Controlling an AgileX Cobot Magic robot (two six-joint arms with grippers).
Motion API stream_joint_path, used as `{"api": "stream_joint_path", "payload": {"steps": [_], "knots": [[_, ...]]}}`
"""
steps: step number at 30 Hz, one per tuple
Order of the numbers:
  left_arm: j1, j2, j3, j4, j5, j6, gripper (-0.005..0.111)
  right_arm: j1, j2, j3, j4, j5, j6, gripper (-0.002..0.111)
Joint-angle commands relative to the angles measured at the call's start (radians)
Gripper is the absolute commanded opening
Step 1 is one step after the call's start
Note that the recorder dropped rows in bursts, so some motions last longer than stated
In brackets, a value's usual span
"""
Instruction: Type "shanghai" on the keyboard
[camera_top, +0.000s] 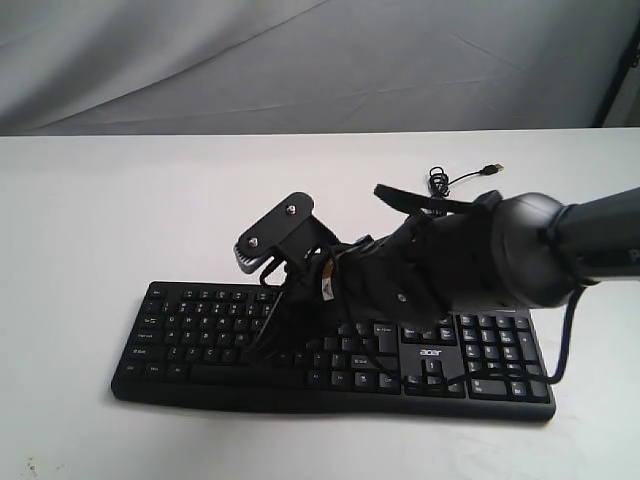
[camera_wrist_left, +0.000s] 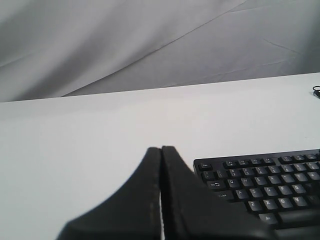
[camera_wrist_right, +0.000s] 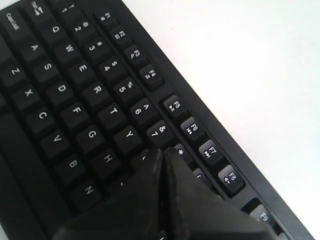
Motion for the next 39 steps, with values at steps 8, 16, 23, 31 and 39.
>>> {"api": "stream_joint_path", "payload": {"steps": [8,16,23,31,39], "knots": [[-0.004,-0.003,0.004,0.001,-0.005,-0.003,0.000,0.003,-0.206,0.117,-0.049,-0.004,0.004,0.000],[-0.004,-0.003,0.004,0.001,-0.005,-0.003,0.000,0.003,-0.454,0.415,-0.030,-0.186,0.013,0.000],[-0.004,-0.003,0.004,0.001,-0.005,-0.003,0.000,0.001,-0.568,0.500,-0.027,-0.118,0.020,0.000],[-0.004,-0.003,0.004,0.001,-0.005,-0.003,0.000,0.001,-0.568,0.511,-0.027,-0.120,0.020,0.000],[-0.004,-0.003,0.004,0.001,-0.005,-0.003,0.000,0.003,-0.568,0.511,-0.036,-0.120,0.020,0.000]]}}
